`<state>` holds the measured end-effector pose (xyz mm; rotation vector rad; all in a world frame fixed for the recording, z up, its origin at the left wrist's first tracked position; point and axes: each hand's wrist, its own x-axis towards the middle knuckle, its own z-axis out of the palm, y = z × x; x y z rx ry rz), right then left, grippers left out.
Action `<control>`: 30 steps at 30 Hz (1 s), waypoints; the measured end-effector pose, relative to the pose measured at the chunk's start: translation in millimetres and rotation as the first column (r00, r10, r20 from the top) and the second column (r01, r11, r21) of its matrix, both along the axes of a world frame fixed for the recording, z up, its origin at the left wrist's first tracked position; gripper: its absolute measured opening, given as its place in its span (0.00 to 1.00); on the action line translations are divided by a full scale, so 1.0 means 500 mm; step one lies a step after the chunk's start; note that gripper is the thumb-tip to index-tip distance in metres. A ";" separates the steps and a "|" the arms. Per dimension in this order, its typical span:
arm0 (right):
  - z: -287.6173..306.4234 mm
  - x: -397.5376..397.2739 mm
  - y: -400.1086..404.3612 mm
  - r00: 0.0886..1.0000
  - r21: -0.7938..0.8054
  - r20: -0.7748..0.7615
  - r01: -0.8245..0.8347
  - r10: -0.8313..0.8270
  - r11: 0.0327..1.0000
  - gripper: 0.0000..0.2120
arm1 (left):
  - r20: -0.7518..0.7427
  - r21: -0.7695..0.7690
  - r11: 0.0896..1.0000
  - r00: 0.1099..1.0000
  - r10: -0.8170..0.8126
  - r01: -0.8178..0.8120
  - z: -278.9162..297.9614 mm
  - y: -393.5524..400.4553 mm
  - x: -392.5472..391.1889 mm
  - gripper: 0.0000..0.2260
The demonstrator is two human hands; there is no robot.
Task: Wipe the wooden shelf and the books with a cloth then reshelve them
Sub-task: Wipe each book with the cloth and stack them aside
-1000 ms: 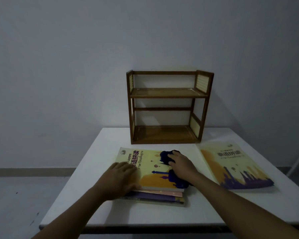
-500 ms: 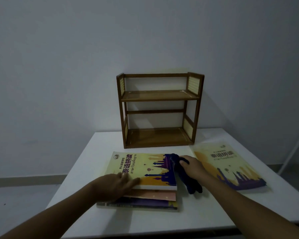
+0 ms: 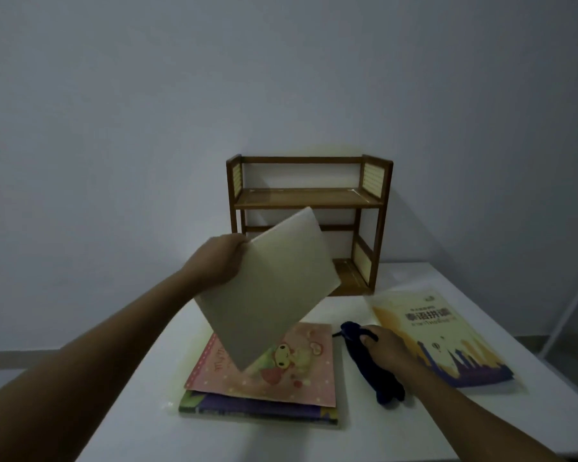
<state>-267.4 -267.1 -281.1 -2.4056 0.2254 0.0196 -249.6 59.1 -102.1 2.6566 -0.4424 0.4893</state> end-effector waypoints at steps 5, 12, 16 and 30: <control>-0.001 0.008 0.001 1.000 0.035 -0.009 0.023 -0.023 0.999 0.13 | -0.294 -0.405 0.907 0.956 -0.010 -0.115 -0.076 -0.011 -0.016 0.15; 0.055 0.023 0.013 0.964 0.234 0.158 0.175 -0.215 0.956 0.13 | -0.605 -0.522 0.712 0.793 0.079 -0.470 -0.268 0.037 -0.015 0.14; 0.112 0.036 0.074 0.970 0.147 0.220 0.074 -0.106 0.986 0.15 | -0.593 -0.245 0.895 0.788 0.165 -0.372 -0.301 0.049 -0.021 0.12; 0.014 -0.043 0.422 0.846 -0.435 -0.009 -0.484 0.534 0.759 0.27 | -0.314 0.051 0.995 0.947 -0.070 0.090 -0.376 0.075 -0.039 0.42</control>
